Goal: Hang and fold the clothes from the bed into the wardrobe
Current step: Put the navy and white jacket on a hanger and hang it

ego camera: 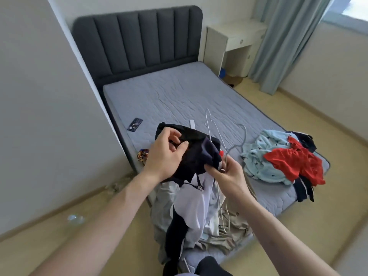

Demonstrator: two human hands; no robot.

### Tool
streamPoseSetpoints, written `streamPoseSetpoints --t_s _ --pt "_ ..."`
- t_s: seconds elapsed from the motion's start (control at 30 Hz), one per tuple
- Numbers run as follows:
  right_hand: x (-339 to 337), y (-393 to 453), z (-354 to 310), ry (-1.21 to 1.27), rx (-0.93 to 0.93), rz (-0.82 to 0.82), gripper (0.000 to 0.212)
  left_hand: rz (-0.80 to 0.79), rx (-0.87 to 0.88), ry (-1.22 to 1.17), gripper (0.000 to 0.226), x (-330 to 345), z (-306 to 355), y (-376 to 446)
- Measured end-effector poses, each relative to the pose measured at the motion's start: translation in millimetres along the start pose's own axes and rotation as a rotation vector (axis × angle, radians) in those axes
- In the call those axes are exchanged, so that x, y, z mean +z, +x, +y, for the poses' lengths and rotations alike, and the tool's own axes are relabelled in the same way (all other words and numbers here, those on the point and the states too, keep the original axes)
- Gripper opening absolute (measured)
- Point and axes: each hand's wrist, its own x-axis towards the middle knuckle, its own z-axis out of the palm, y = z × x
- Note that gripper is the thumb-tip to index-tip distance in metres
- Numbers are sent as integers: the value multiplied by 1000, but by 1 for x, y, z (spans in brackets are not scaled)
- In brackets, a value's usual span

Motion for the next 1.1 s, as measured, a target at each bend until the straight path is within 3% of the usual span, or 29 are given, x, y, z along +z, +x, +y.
streamPoseSetpoints --t_s 0.07,0.17,0.23,0.4,0.53,0.63,0.77,0.87,1.1 --pt "11 -2 -5 42 -9 -13 57 69 -22 45 15 -13 -18 -34" --pt "29 -1 -21 97 -59 -30 55 -212 -266 83 25 -13 -41 -84" --pt "42 0 -32 143 -71 -48 56 -301 -342 131 26 -4 -50 -100" --pt "67 -1 -44 247 -22 -83 59 -3 -407 -20 18 13 -38 -97" --pt "76 0 -50 258 -4 -115 58 293 -436 69 33 26 -26 -85" --pt "71 6 -56 232 -21 -144 58 352 -348 230 28 31 -27 -82" --pt "48 25 -65 234 -35 -221 56 270 -226 435 18 29 -24 -90" --pt "35 36 -65 234 -23 -281 55 213 -244 471 32 37 -17 -97" --pt "21 32 -65 280 22 -380 56 -60 -557 -20 47 98 -7 -128"
